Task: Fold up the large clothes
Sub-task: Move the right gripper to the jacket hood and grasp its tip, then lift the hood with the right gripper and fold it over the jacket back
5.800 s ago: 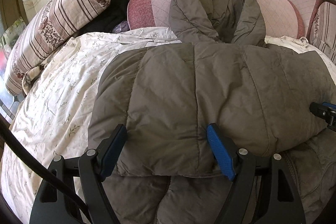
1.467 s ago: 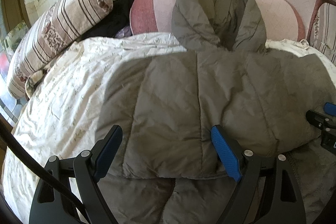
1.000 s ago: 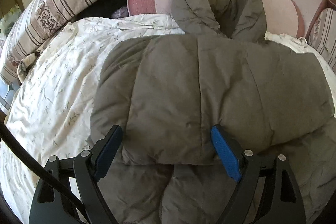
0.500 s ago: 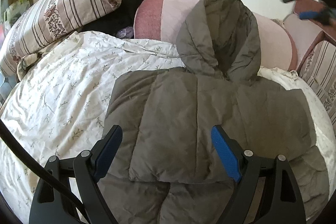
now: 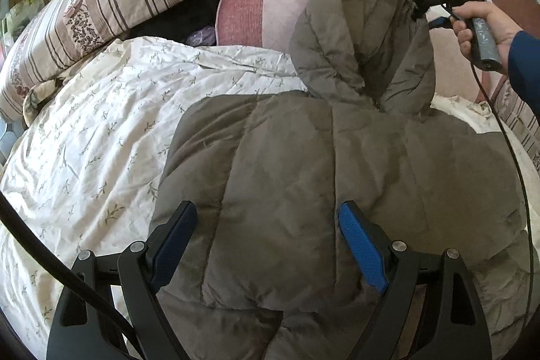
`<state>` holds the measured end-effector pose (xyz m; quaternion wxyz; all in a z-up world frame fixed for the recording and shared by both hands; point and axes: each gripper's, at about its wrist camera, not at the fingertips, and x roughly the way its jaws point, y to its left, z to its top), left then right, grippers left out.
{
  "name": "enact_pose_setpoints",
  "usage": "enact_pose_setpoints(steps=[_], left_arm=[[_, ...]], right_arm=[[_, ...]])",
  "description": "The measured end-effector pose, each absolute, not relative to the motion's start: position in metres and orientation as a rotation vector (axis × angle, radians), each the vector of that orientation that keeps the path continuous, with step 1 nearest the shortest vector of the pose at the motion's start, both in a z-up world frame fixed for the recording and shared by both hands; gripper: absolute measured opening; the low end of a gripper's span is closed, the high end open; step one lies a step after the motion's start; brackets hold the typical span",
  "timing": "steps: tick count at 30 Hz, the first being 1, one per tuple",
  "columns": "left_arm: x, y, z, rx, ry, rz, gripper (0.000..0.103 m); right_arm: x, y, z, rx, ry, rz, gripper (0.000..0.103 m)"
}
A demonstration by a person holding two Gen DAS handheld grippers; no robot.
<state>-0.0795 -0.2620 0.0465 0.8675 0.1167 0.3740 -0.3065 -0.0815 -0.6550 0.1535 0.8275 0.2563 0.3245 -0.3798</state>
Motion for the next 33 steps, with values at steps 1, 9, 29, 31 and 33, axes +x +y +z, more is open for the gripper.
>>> enact_pose_setpoints(steps=[1, 9, 29, 31, 33], left_arm=[[-0.080, -0.263, 0.046, 0.247, 0.781, -0.641, 0.086], [-0.082, -0.257, 0.057, 0.238, 0.754, -0.632, 0.086], [-0.101, -0.251, 0.093, 0.117, 0.695, -0.740, 0.086], [-0.105, -0.274, 0.073, 0.178, 0.746, -0.763, 0.086], [-0.105, -0.289, 0.054, 0.263, 0.796, -0.720, 0.086]], right_arm=[[-0.080, -0.657, 0.149, 0.544, 0.690, -0.803, 0.021], [-0.135, -0.605, 0.177, 0.466, 0.575, -0.751, 0.007], [-0.341, -0.389, 0.074, 0.479, 0.606, -0.644, 0.006], [-0.334, -0.395, 0.055, 0.491, 0.652, -0.652, 0.006], [-0.328, -0.397, 0.044, 0.487, 0.685, -0.646, 0.006]])
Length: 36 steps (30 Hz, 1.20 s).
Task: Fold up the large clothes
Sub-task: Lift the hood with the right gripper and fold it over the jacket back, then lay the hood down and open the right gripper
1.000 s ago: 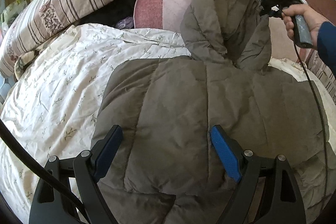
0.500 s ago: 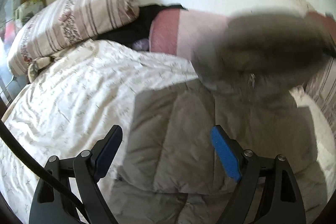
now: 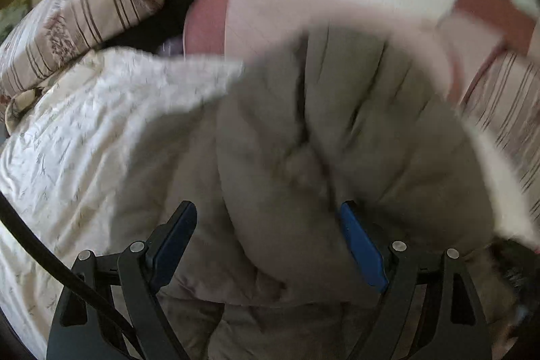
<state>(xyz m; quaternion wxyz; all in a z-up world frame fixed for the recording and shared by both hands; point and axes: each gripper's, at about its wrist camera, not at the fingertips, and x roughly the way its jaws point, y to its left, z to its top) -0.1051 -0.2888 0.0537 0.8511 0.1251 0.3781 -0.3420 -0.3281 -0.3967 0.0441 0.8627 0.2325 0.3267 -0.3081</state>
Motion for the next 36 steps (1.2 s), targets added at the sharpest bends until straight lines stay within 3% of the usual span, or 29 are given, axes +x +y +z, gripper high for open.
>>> enact_pose_setpoints(steps=[3, 5, 9, 16, 26, 36], left_arm=[[-0.103, -0.294, 0.038, 0.290, 0.825, -0.704, 0.086], [-0.102, -0.291, 0.038, 0.277, 0.833, -0.707, 0.086], [-0.103, -0.290, 0.037, 0.274, 0.831, -0.706, 0.086], [-0.103, -0.289, 0.037, 0.279, 0.819, -0.701, 0.086], [-0.117, -0.294, 0.037, 0.324, 0.778, -0.695, 0.087], [-0.146, -0.286, 0.069, 0.237, 0.683, -0.810, 0.087]], right_arm=[[-0.325, -0.399, 0.037, 0.472, 0.708, -0.648, 0.007], [-0.327, -0.400, 0.042, 0.457, 0.724, -0.643, 0.017], [-0.344, -0.395, 0.064, 0.438, 0.748, -0.650, 0.018], [-0.343, -0.368, 0.114, 0.396, 0.535, -0.559, 0.018], [-0.277, -0.409, 0.016, 0.573, 0.722, -0.525, 0.018], [-0.279, -0.412, 0.015, 0.566, 0.726, -0.513, 0.018]])
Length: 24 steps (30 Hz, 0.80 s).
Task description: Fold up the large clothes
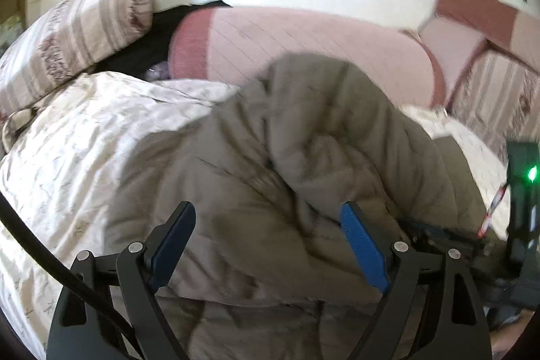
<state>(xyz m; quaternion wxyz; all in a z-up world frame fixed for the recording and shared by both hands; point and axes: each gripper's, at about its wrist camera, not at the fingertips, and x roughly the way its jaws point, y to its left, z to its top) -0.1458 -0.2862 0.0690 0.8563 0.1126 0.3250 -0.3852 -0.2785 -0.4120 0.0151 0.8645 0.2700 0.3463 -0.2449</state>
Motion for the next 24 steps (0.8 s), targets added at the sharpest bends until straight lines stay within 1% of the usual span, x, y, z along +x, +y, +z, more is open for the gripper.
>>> enact_pose_setpoints(steps=[4, 8, 12, 14, 24], left_arm=[[-0.154, -0.305, 0.041, 0.370, 0.708, -0.764, 0.087], [-0.157, -0.307, 0.039, 0.393, 0.688, -0.750, 0.087], [-0.158, -0.306, 0.038, 0.390, 0.691, -0.752, 0.087], [-0.159, -0.306, 0.038, 0.393, 0.688, -0.750, 0.087], [-0.160, -0.306, 0.037, 0.400, 0.683, -0.747, 0.087]], right_arm=[[-0.278, -0.409, 0.018, 0.552, 0.729, -0.506, 0.018], [-0.279, -0.410, 0.028, 0.557, 0.716, -0.487, 0.018], [-0.293, -0.410, 0.052, 0.531, 0.626, -0.486, 0.018], [-0.297, -0.411, 0.059, 0.500, 0.610, -0.524, 0.018], [-0.288, -0.425, 0.029, 0.501, 0.732, -0.607, 0.018]])
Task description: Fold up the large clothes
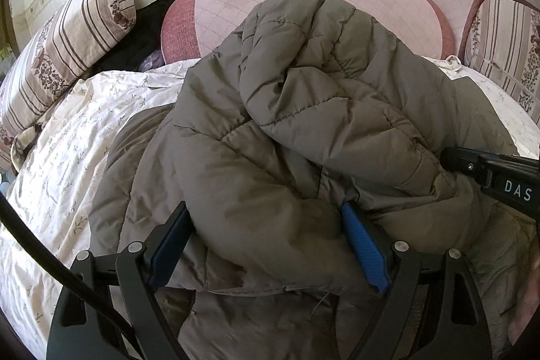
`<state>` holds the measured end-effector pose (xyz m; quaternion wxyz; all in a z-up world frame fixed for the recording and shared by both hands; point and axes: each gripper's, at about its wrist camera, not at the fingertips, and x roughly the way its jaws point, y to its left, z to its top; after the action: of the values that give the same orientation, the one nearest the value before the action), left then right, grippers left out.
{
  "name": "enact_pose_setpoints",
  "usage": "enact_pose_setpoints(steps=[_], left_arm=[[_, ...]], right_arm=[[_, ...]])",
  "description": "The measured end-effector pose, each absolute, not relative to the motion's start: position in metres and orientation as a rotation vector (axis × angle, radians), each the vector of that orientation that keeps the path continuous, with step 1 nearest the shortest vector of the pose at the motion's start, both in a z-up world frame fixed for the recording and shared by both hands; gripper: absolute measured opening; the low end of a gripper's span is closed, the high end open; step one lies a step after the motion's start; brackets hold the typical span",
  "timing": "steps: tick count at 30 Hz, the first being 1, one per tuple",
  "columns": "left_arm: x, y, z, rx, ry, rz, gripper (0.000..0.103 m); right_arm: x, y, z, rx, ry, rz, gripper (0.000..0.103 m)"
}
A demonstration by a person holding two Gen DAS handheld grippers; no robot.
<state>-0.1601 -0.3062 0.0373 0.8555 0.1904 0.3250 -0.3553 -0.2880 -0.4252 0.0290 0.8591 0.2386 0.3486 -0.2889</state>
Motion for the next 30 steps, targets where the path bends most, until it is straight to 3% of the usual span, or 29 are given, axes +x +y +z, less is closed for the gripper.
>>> enact_pose_setpoints(steps=[13, 30], left_arm=[[-0.153, -0.283, 0.066, 0.287, 0.613, -0.704, 0.087], [-0.135, -0.265, 0.075, 0.210, 0.616, -0.628, 0.087]], right_arm=[[-0.284, -0.377, 0.073, 0.228, 0.664, -0.661, 0.018], [-0.261, -0.344, 0.051, 0.055, 0.763, -0.638, 0.018]])
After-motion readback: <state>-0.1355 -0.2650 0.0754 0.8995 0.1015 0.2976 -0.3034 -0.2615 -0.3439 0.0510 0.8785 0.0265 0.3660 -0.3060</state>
